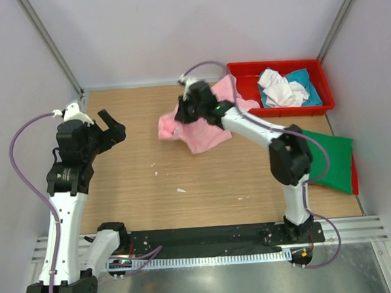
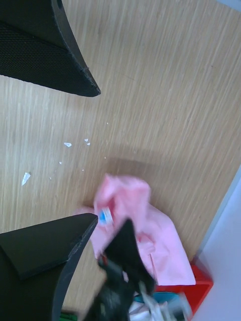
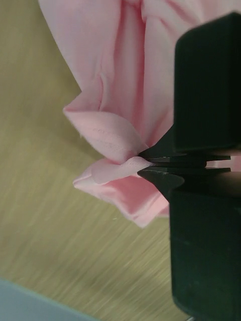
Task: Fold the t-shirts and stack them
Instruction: Move the tshirt to the center of the board, then flatten the tshirt out
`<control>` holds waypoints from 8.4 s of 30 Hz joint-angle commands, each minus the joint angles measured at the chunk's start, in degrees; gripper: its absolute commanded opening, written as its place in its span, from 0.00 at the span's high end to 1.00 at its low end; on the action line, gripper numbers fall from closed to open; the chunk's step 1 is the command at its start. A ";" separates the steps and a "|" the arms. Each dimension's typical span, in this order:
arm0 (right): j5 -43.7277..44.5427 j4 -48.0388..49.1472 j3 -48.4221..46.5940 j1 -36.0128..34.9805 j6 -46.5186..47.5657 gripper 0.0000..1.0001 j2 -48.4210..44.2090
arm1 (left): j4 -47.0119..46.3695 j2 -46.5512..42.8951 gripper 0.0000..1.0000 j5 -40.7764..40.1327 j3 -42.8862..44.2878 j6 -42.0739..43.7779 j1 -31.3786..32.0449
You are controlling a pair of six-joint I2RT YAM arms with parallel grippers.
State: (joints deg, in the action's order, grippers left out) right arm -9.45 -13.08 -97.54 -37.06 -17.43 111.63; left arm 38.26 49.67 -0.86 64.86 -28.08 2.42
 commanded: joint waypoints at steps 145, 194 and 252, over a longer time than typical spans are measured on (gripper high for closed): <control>37.58 -16.98 21.92 1.81 -13.84 0.99 -9.40 | -8.91 26.88 1.00 9.37 -5.63 -19.30 -8.92; 28.35 -3.53 25.05 0.67 -14.39 0.04 -18.24 | -3.72 23.99 1.00 8.51 -10.10 -14.46 -9.01; 28.88 1.92 40.83 5.07 -22.82 0.99 -14.50 | -3.98 35.04 1.00 9.83 1.92 -9.72 -9.09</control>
State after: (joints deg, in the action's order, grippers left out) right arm 18.31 -10.81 -61.49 -31.42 -36.14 101.23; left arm 37.30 81.17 8.29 61.95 -40.12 -6.39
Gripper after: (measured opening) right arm 0.035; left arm 0.012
